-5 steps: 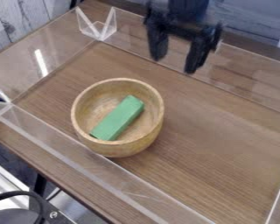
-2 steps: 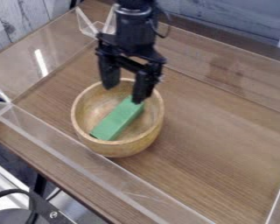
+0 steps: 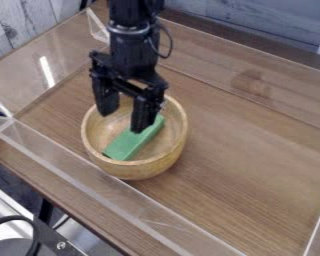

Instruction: Remove the green block from inside the brown bowl and put it on the table

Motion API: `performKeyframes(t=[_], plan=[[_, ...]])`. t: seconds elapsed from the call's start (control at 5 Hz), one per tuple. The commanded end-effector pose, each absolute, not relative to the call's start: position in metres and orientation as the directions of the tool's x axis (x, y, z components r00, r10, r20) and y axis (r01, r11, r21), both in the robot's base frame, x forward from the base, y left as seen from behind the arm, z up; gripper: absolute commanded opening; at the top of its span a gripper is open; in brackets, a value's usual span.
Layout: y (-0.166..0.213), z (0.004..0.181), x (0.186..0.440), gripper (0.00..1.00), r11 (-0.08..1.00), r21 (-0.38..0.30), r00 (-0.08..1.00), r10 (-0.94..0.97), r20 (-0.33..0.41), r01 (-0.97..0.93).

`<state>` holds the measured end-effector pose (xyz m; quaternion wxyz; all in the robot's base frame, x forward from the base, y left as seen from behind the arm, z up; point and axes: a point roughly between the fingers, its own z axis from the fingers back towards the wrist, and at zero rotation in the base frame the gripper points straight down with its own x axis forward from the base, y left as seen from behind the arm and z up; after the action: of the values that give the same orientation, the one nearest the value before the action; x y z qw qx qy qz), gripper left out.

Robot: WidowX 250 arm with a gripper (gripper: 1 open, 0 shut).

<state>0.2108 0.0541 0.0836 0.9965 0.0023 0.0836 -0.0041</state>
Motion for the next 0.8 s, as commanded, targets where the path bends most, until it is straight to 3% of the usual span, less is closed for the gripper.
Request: performKeyframes(t=[0.0,0.6], plan=[[0.0563,0.0910,0.2134,1.00,1.000,0.014,0.995,0.021,-0.092,-0.020],[0.0476,0.0856,0.2138,1.00,0.998,0.001,0.996,0.059,-0.070,-0.059]])
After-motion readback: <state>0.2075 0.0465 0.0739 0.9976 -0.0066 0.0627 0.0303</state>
